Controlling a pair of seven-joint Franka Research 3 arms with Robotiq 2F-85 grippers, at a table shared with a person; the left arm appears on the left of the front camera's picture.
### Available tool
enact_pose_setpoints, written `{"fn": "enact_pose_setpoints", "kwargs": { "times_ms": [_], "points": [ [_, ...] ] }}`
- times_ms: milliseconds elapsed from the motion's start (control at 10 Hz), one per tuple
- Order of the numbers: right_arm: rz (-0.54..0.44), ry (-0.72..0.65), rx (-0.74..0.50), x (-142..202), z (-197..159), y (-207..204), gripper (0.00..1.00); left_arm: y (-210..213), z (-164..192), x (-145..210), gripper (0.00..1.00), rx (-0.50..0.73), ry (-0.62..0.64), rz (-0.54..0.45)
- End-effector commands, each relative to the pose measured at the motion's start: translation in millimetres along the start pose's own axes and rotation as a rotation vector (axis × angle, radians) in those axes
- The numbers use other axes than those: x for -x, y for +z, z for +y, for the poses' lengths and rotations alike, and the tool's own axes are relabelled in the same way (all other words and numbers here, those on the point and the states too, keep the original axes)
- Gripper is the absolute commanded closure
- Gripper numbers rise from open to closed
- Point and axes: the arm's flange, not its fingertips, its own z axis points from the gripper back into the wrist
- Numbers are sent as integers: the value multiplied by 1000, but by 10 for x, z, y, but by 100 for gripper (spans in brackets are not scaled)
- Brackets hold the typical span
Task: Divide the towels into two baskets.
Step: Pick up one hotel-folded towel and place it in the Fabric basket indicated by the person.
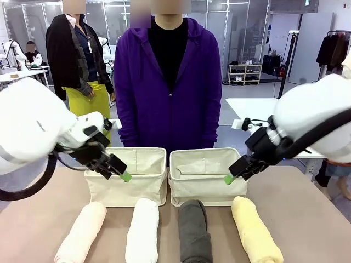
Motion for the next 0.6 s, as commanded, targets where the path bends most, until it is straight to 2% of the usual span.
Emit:
{"fn": "enact_pose_setpoints", "kwargs": {
  "times_ms": [0, 100, 300, 400, 500],
  "points": [
    [4, -84, -208, 71, -275, 276, 0, 337, 366, 139, 0, 291, 69, -26],
    [-45, -127, -336, 180, -386, 446, 0, 459, 533, 290, 0, 395, 110, -50],
    [-171, -190, -535, 451, -627, 703, 0, 653, 851, 628, 0, 607, 192, -179],
    [-251, -247, -610, 645, -800, 880, 0, 830, 1013, 849, 0, 670, 236, -273],
    [-336, -275, -631, 861, -975, 1076, 0, 1023, 1162, 1072, 0, 699, 298, -321]
  ]
}}
